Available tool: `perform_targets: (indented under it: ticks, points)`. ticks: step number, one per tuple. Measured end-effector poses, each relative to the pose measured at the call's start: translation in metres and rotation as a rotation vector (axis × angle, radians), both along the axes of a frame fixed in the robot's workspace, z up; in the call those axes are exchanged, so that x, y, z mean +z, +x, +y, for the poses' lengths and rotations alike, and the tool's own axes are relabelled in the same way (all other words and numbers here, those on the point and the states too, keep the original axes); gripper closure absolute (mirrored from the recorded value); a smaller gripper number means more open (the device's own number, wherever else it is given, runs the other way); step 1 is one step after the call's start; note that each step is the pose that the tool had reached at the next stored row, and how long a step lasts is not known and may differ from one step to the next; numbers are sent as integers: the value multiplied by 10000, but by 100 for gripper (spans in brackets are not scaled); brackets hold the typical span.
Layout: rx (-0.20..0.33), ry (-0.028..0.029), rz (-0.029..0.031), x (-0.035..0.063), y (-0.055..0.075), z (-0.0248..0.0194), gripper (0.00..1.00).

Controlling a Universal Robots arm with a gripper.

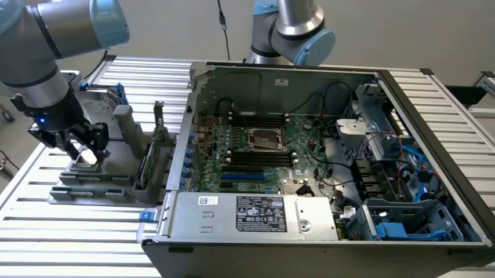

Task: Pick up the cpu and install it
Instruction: 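Pick up the cpu and move it towards the insertion slot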

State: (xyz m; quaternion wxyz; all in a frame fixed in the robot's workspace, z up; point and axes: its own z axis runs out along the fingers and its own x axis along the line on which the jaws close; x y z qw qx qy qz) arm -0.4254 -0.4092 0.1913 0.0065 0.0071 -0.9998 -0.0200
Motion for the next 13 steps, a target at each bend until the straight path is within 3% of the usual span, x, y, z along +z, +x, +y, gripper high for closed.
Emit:
perform_targets:
  ticks: [11, 13]
  points:
    - [-1, -1, 4, -66, -11, 0, 40]
    - [-1, -1, 6, -67, -12, 0, 45]
